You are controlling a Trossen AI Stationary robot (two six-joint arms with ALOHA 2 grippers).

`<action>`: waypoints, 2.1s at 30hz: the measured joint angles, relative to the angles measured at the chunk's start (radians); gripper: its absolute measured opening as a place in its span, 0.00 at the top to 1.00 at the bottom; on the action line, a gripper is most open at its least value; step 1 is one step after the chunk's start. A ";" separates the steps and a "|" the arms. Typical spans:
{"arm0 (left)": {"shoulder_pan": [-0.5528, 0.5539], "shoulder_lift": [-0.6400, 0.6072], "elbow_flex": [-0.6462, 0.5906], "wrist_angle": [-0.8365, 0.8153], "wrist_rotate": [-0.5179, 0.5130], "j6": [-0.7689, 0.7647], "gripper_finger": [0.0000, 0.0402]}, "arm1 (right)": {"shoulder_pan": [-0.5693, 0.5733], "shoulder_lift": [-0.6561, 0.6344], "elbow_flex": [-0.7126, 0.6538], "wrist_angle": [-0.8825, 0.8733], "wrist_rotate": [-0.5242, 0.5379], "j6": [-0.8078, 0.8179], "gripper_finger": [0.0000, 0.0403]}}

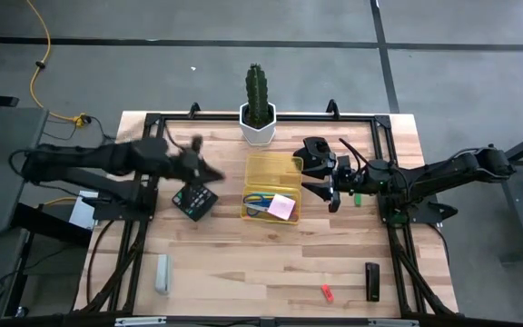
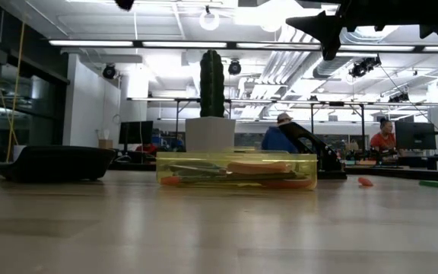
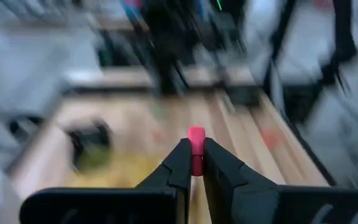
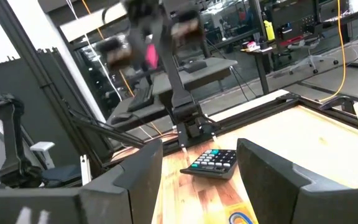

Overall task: Pack school essentials
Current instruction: Put the pink pencil top eraser into the supply box

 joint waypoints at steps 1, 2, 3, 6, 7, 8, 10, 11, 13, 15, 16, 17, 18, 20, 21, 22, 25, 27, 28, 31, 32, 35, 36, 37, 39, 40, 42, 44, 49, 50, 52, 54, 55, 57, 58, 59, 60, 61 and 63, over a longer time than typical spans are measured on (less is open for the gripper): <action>0.024 -0.020 0.000 0.035 -0.001 -0.002 0.96 | 0.000 0.000 0.000 0.000 0.000 0.000 0.50; 0.044 -0.036 0.000 0.059 0.000 -0.002 0.96 | 0.000 0.000 0.000 0.002 0.000 -0.002 0.50; 0.058 -0.049 0.000 0.075 0.001 -0.003 0.96 | 0.000 0.000 0.000 0.006 0.000 -0.003 0.50; 0.073 -0.071 -0.064 0.219 0.008 -0.034 0.96 | 0.000 0.000 0.000 0.007 0.000 -0.005 0.50; 0.073 -0.074 -0.107 0.288 0.011 -0.059 0.96 | 0.000 0.000 0.000 0.009 0.000 -0.005 0.50; 0.073 -0.074 -0.154 0.372 0.016 -0.089 0.96 | 0.000 0.000 0.000 0.013 0.000 -0.005 0.50; 0.073 -0.069 -0.252 0.537 0.019 -0.162 0.96 | 0.000 0.000 0.000 0.016 0.000 -0.005 0.50; 0.072 -0.061 -0.296 0.624 0.019 -0.200 0.96 | 0.000 0.000 0.000 0.016 0.000 -0.006 0.50; 0.072 -0.036 -0.365 0.764 0.008 -0.261 0.96 | 0.000 0.000 0.000 0.021 0.000 -0.006 0.50; 0.073 -0.012 -0.402 0.862 -0.003 -0.299 0.96 | 0.000 0.000 0.000 0.021 0.000 -0.007 0.50; 0.073 -0.004 -0.409 0.896 -0.004 -0.307 0.96 | 0.000 0.000 0.000 0.021 0.000 -0.014 0.50; 0.073 0.003 -0.411 0.917 -0.006 -0.309 0.96 | 0.000 0.000 0.000 0.022 0.000 -0.024 0.50; 0.073 0.008 -0.411 0.923 -0.007 -0.309 0.96 | 0.000 0.000 0.000 0.022 0.000 -0.031 0.50; 0.073 0.017 -0.412 0.924 -0.007 -0.309 0.96 | 0.000 0.000 0.000 0.022 0.000 -0.035 0.50; 0.073 0.021 -0.412 0.927 -0.007 -0.309 0.96 | 0.000 0.000 0.000 0.022 0.000 -0.036 0.50; 0.073 0.024 -0.412 0.930 -0.007 -0.309 0.96 | 0.000 0.000 0.000 0.021 0.000 -0.036 0.50; 0.073 0.026 -0.412 0.928 -0.007 -0.309 0.96 | 0.000 0.000 0.000 0.021 0.000 -0.050 0.50; 0.073 0.026 -0.412 0.925 -0.007 -0.309 0.96 | 0.000 0.000 0.000 0.022 0.000 -0.051 0.50; 0.073 0.026 -0.412 0.921 -0.007 -0.309 0.96 | 0.000 0.000 0.000 0.022 0.000 -0.051 0.50; 0.073 0.026 -0.412 0.915 -0.007 -0.309 0.96 | 0.000 0.000 0.000 0.021 0.000 -0.051 0.50; 0.073 0.026 -0.412 0.912 -0.007 -0.309 0.96 | 0.000 0.000 0.000 0.022 0.000 -0.051 0.50; 0.073 0.028 -0.412 0.909 -0.009 -0.308 0.96 | 0.000 0.000 0.000 0.022 0.000 -0.051 0.50; 0.073 0.038 -0.411 0.911 -0.024 -0.306 0.96 | 0.000 0.000 0.000 0.022 0.000 -0.051 0.50; 0.073 0.053 -0.406 0.902 -0.042 -0.307 0.96 | 0.000 0.000 0.000 0.022 0.000 -0.051 0.50; 0.073 0.098 -0.377 0.821 -0.070 -0.308 0.96 | 0.000 0.000 0.000 0.022 0.002 -0.051 0.50; 0.073 0.127 -0.352 0.767 -0.078 -0.306 0.96 | 0.000 0.000 0.000 0.022 0.006 -0.050 0.50; 0.073 0.198 -0.289 0.660 -0.083 -0.287 0.96 | 0.000 0.000 0.000 0.022 0.016 -0.043 0.50; 0.072 0.284 -0.220 0.553 -0.083 -0.253 0.96 | 0.000 0.000 0.000 0.021 0.022 -0.042 0.50; 0.069 0.505 -0.084 0.355 -0.099 -0.211 0.96 | 0.000 0.000 0.000 0.022 0.032 -0.043 0.50; 0.069 0.544 -0.066 0.326 -0.108 -0.211 0.96 | 0.000 0.000 0.000 0.021 0.033 -0.043 0.50; 0.069 0.620 -0.040 0.306 -0.124 -0.211 0.96 | 0.000 0.000 0.000 0.022 0.033 -0.043 0.50; 0.069 0.684 -0.026 0.295 -0.132 -0.211 0.96 | 0.000 0.000 0.000 0.021 0.035 -0.043 0.50; 0.069 0.713 -0.020 0.294 -0.134 -0.211 0.96 | 0.000 0.000 0.000 0.021 0.036 -0.042 0.50; 0.069 0.759 -0.012 0.295 -0.135 -0.211 0.96 | 0.000 0.000 0.000 0.022 0.037 -0.032 0.50; 0.069 0.776 -0.009 0.294 -0.136 -0.211 0.96 | 0.000 0.000 0.000 0.021 0.037 -0.027 0.50; 0.069 0.792 -0.007 0.294 -0.139 -0.211 0.96 | 0.000 0.000 0.000 0.021 0.037 -0.025 0.50; 0.069 0.802 -0.006 0.294 -0.145 -0.211 0.96 | 0.000 0.000 0.000 0.021 0.038 -0.024 0.50; 0.069 0.809 -0.006 0.294 -0.153 -0.211 0.96 | 0.000 0.000 0.000 0.021 0.038 -0.024 0.50; 0.069 0.822 -0.006 0.295 -0.174 -0.211 0.94 | 0.000 0.000 0.000 0.021 0.038 -0.024 0.50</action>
